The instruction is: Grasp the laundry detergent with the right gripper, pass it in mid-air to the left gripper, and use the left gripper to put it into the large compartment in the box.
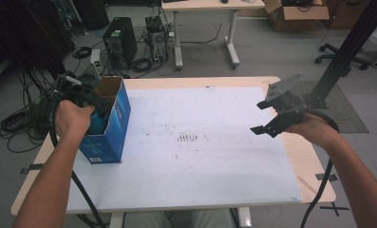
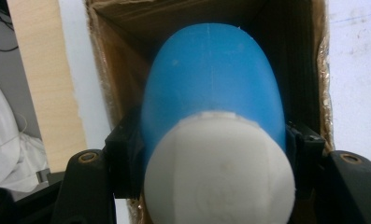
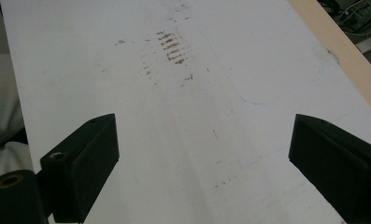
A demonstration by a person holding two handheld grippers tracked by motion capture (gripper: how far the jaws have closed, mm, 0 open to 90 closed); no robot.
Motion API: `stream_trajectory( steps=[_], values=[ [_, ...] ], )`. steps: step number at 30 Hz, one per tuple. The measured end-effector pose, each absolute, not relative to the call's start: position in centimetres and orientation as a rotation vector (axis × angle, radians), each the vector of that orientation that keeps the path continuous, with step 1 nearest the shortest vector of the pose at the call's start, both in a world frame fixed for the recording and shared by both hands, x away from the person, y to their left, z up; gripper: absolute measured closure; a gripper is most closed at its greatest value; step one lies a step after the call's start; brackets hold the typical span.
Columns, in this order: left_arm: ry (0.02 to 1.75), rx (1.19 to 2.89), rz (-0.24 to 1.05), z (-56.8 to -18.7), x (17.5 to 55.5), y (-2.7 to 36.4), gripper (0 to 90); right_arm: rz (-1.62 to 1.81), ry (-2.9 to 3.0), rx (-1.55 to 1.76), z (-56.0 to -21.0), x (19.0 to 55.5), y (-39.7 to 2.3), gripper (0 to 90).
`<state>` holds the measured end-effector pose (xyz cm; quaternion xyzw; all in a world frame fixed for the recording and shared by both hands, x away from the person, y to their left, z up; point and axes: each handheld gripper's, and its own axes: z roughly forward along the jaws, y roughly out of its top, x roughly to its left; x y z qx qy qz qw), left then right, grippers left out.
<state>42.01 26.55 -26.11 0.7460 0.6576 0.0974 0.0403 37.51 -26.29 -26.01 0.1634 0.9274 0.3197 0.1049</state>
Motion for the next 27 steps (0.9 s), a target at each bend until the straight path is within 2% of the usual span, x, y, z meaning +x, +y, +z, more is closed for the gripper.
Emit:
stream_trajectory(
  steps=[23,25,27],
  values=[
    [2.006,2.281,0.227,-27.8,42.3,26.9,36.8,0.942,2.74,0.492,-26.4,37.5,-26.4,8.6],
    [2.004,2.276,0.223,-27.6,42.4,26.9,31.2,0.942,2.741,0.49,-26.5,37.5,-26.4,8.6],
    [1.997,2.281,0.207,-27.6,42.4,27.0,29.3,0.943,2.745,0.488,-26.6,37.5,-26.3,8.6]
  ],
)
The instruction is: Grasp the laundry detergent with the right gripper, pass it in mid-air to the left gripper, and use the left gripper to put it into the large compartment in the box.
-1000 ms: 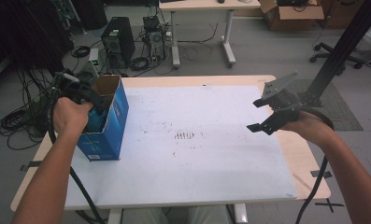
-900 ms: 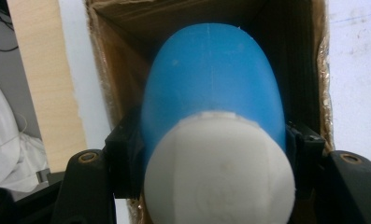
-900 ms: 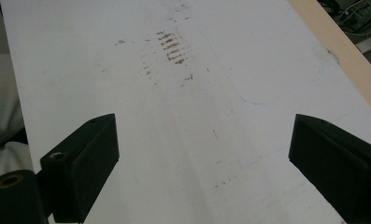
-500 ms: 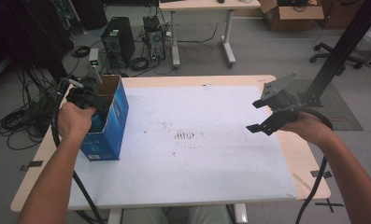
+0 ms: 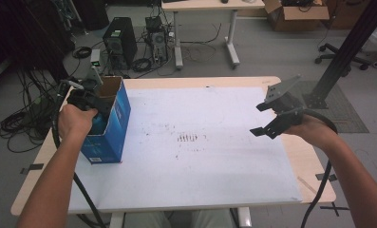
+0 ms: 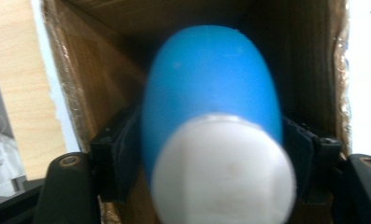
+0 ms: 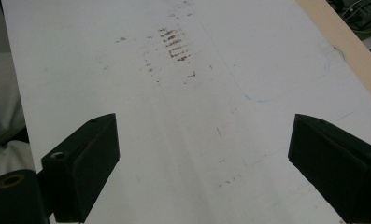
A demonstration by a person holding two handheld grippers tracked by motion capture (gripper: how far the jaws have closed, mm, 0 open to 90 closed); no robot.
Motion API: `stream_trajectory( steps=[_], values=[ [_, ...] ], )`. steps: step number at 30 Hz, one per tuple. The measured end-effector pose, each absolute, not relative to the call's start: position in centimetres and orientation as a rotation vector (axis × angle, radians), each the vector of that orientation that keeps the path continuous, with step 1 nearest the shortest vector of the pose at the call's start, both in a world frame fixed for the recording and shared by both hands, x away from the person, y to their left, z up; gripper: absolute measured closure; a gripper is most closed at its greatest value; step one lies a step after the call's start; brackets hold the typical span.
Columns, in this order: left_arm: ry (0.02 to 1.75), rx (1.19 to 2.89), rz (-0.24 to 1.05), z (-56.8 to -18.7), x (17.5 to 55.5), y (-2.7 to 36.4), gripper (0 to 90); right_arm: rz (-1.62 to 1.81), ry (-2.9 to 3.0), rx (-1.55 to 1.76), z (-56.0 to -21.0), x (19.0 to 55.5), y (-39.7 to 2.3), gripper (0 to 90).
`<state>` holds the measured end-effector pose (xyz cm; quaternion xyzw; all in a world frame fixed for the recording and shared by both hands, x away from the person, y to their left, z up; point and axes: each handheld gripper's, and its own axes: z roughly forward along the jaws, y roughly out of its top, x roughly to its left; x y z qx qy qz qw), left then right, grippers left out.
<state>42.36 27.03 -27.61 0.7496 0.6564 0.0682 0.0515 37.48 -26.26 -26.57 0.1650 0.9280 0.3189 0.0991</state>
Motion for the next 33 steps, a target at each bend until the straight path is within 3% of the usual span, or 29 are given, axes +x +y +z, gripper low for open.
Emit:
stream_trajectory(
  steps=[16,33],
  values=[
    [1.956,2.235,0.243,-25.2,42.0,27.2,24.3,0.945,2.745,0.487,-26.7,37.4,-26.1,8.5],
    [1.786,2.263,0.339,-19.2,40.1,25.2,20.4,0.953,2.73,0.489,-25.7,36.7,-26.1,8.5]
  ],
)
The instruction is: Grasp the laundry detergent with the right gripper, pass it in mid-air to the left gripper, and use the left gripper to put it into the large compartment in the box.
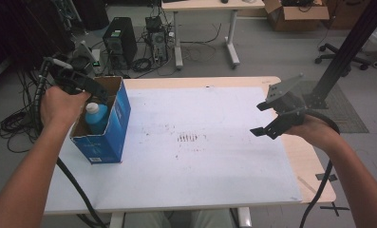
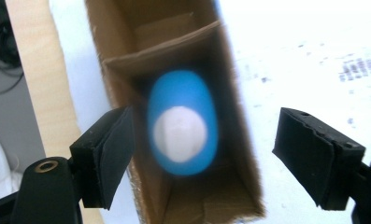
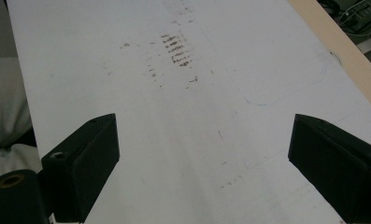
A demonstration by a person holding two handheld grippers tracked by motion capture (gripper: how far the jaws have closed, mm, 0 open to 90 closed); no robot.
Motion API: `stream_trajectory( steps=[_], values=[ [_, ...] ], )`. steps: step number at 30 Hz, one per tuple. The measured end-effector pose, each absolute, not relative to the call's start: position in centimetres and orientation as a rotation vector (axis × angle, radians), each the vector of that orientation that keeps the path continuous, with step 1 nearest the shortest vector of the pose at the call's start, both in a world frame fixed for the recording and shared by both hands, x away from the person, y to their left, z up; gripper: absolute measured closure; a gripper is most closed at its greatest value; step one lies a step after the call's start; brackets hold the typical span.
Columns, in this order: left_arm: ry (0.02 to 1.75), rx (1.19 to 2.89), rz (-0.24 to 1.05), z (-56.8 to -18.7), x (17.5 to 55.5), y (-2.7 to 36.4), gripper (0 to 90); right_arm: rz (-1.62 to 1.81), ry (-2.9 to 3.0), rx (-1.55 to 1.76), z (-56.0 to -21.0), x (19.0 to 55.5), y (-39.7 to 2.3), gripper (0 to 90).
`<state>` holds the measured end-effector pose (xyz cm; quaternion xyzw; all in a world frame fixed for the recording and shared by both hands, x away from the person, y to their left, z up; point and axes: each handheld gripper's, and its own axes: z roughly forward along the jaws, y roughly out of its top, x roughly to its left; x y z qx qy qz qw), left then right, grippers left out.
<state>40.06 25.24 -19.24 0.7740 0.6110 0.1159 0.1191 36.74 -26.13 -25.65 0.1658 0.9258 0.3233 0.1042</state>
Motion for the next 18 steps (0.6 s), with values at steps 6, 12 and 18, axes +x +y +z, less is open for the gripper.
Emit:
stream_trajectory(
  steps=[6,12,18],
  values=[
    [1.668,2.318,0.363,-17.5,39.2,23.1,17.4,0.963,2.723,0.494,-25.3,36.4,-26.3,8.5],
    [1.551,2.385,0.365,-16.8,38.5,20.4,14.6,0.966,2.72,0.499,-25.1,36.1,-26.4,8.5],
    [1.458,2.442,0.351,-16.4,38.3,18.2,10.7,0.964,2.722,0.499,-24.9,35.9,-26.5,8.4]
  ],
)
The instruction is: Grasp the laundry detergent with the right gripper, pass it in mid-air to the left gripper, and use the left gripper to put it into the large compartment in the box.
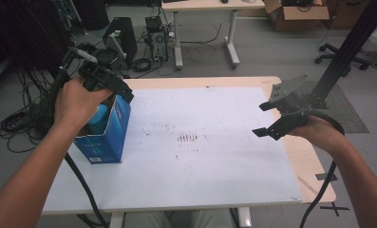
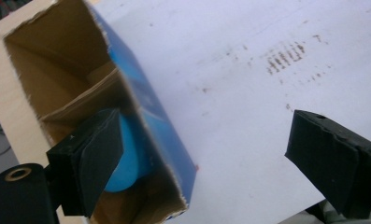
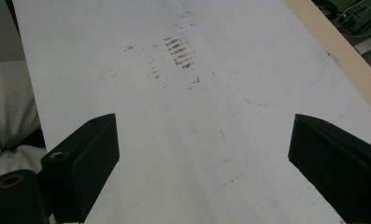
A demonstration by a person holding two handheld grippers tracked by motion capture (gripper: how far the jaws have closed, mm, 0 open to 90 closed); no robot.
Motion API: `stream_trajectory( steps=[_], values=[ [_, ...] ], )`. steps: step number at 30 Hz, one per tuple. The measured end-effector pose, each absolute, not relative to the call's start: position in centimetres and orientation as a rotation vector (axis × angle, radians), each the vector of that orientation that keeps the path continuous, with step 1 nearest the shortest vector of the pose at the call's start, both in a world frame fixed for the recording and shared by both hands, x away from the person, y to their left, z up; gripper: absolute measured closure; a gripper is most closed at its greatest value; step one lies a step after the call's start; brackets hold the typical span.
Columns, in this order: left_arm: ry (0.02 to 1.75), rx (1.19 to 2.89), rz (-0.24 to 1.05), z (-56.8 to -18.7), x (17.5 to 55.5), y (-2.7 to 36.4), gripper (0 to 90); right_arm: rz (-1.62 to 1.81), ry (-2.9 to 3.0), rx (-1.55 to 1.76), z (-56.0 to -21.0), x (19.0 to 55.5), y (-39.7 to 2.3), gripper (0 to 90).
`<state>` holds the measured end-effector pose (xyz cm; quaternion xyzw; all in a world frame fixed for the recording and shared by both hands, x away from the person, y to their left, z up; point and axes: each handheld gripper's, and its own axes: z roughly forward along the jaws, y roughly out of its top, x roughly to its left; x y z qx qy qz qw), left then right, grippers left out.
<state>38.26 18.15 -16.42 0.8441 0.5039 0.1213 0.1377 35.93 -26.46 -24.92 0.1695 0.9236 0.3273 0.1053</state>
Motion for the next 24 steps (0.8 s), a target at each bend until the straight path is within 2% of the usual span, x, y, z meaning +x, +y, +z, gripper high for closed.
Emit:
stream_trajectory(
  steps=[9,24],
  values=[
    [1.362,2.493,0.335,-16.3,38.3,15.7,7.6,0.962,2.721,0.509,-24.9,35.8,-26.7,8.1],
    [1.259,2.547,0.296,-16.9,39.2,13.3,7.6,0.958,2.725,0.518,-24.8,35.9,-26.6,8.1]
  ],
)
